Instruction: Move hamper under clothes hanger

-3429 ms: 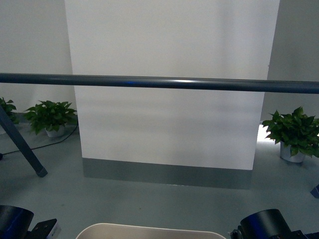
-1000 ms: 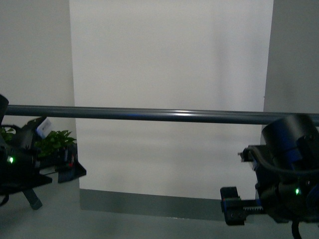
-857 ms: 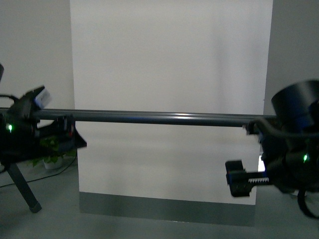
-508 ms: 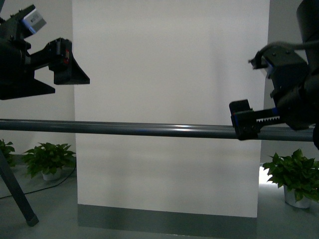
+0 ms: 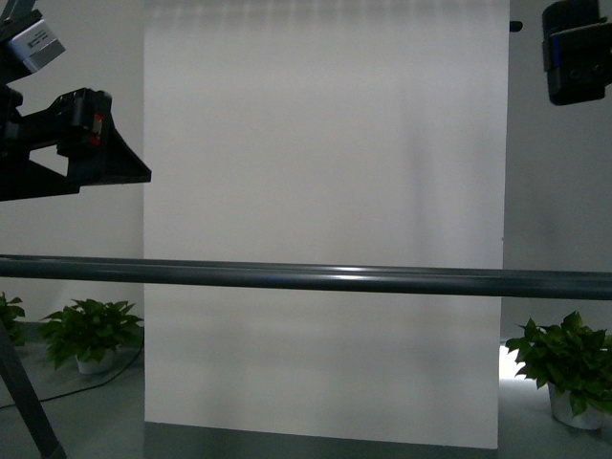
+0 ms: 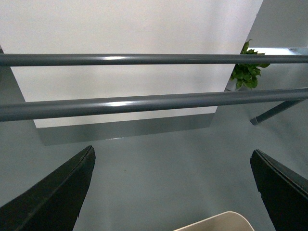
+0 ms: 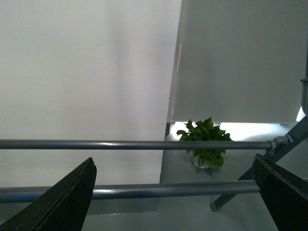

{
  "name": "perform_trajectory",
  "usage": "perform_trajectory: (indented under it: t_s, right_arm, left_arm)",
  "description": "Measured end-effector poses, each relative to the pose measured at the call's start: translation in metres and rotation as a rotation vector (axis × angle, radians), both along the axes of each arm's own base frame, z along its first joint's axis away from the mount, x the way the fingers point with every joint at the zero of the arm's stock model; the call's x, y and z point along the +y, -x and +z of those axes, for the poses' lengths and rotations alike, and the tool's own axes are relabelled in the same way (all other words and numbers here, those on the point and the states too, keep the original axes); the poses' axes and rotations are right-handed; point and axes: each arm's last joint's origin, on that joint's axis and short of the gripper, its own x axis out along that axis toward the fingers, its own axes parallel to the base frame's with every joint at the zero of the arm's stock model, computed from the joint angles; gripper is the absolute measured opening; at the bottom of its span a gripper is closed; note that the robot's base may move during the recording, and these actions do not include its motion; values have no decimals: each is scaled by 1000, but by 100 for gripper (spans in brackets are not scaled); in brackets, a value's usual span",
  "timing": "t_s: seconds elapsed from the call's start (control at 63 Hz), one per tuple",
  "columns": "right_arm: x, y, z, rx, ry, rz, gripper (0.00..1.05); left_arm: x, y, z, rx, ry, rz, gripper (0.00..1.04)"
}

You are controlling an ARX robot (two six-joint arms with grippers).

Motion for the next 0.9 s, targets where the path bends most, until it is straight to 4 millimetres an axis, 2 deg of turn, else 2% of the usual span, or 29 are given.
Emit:
perform_trajectory:
  t_s: [0.111, 0.254, 0.286, 0.302, 0.349, 0.444, 0.619, 0.714, 0.825, 0.857, 0.905]
  right_arm:
    - [-1, 7, 4, -21, -4, 3, 97]
    - [0, 5, 1, -12, -1, 5, 97]
    - [-1, 5, -1, 13, -3, 47, 94]
    - [-2, 7, -3, 44, -4, 94, 91]
    - [-4, 11, -9, 93, -14, 162, 85]
    - [-11, 26, -40, 141, -62, 254, 70]
    - [-25, 50, -88, 145, -95, 246, 43]
    - [-32, 66, -121, 157, -99, 249, 22]
    - [-37, 79, -143, 162, -101, 250, 4]
    - [-38, 81, -145, 161, -101, 248, 1]
    - [-40, 86, -156, 165, -103, 248, 2]
  left_arm:
    - [2, 2, 2, -9, -2, 7, 98]
    - [2, 3, 3, -13, -3, 7, 98]
    - [-2, 4, 3, -33, -7, 39, 95]
    - [-4, 6, 2, -56, -12, 114, 92]
    - [-6, 10, -3, -87, -16, 195, 86]
    - [-8, 33, -24, -132, -14, 320, 70]
    - [-9, 69, -67, -134, -14, 333, 43]
    - [-9, 90, -100, -105, -19, 333, 22]
    - [-9, 108, -118, -101, -18, 332, 4]
    - [-9, 110, -120, -106, -17, 332, 2]
    - [-9, 118, -128, -105, -16, 332, 4]
